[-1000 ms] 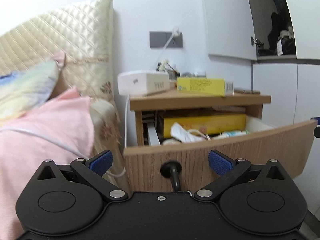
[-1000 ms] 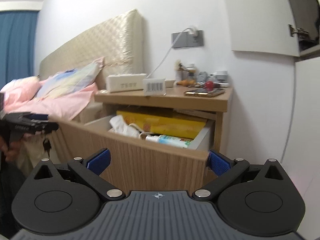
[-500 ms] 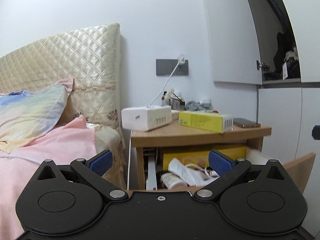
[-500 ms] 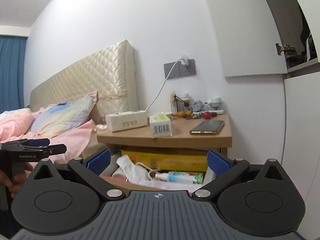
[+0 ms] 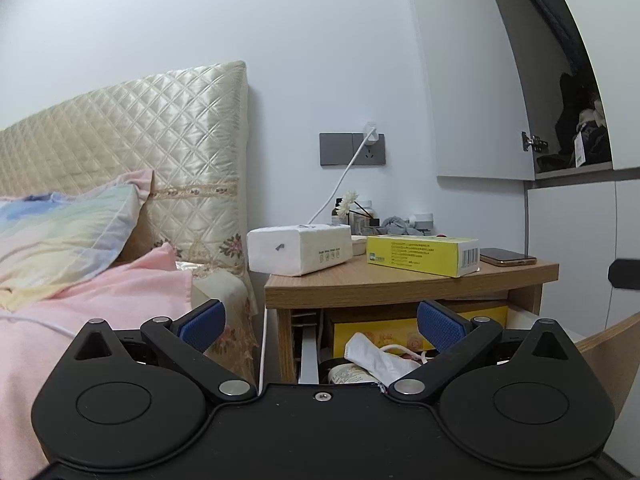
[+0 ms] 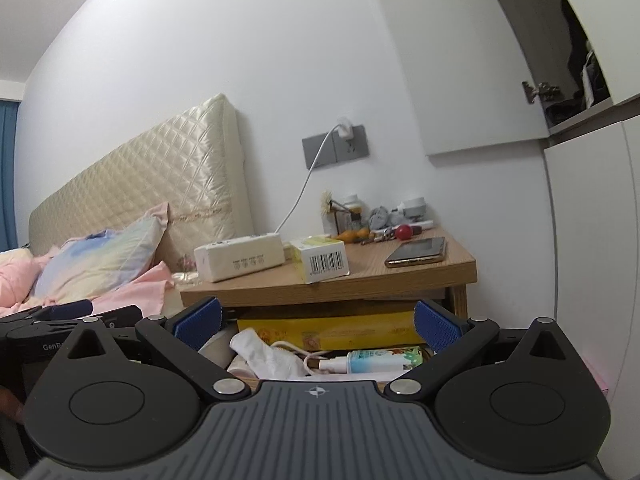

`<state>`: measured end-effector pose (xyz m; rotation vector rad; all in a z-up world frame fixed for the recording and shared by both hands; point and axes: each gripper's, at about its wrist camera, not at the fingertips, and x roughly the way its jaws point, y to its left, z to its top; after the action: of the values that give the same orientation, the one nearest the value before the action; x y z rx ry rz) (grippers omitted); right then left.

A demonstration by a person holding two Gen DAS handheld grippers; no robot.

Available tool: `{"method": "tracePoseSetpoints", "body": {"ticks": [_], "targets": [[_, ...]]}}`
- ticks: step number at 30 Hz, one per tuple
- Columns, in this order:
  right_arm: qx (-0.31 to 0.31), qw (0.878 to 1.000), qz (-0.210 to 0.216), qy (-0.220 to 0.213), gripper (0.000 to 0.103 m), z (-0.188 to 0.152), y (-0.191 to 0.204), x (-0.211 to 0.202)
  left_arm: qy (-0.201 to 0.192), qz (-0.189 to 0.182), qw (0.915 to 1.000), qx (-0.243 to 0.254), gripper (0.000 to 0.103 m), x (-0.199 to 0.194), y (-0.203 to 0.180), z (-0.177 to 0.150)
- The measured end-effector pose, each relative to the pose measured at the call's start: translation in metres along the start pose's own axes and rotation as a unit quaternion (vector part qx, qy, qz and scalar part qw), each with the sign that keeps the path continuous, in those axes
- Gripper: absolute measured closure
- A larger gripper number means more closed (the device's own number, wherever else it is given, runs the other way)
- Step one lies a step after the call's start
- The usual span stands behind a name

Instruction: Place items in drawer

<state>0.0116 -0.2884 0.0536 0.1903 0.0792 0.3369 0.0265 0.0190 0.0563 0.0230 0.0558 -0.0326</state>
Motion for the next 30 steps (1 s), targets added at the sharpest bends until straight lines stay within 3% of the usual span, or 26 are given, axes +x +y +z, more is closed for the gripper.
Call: {"method": "tracePoseSetpoints", "body": {"ticks": [9, 30], "targets": [[-0.004, 1.000, 0.000, -0.027, 0.000, -0.024, 0.007, 0.010, -0.003, 0.019, 0.9998, -0.003, 0.001, 0.001, 0.008, -0.015], [-0.016, 1.000, -0.004, -0.016, 0.000, -0.030, 0.015, 0.022, 0.008, 0.016, 0.9998, -0.003, 0.001, 0.005, 0.003, -0.026]]}}
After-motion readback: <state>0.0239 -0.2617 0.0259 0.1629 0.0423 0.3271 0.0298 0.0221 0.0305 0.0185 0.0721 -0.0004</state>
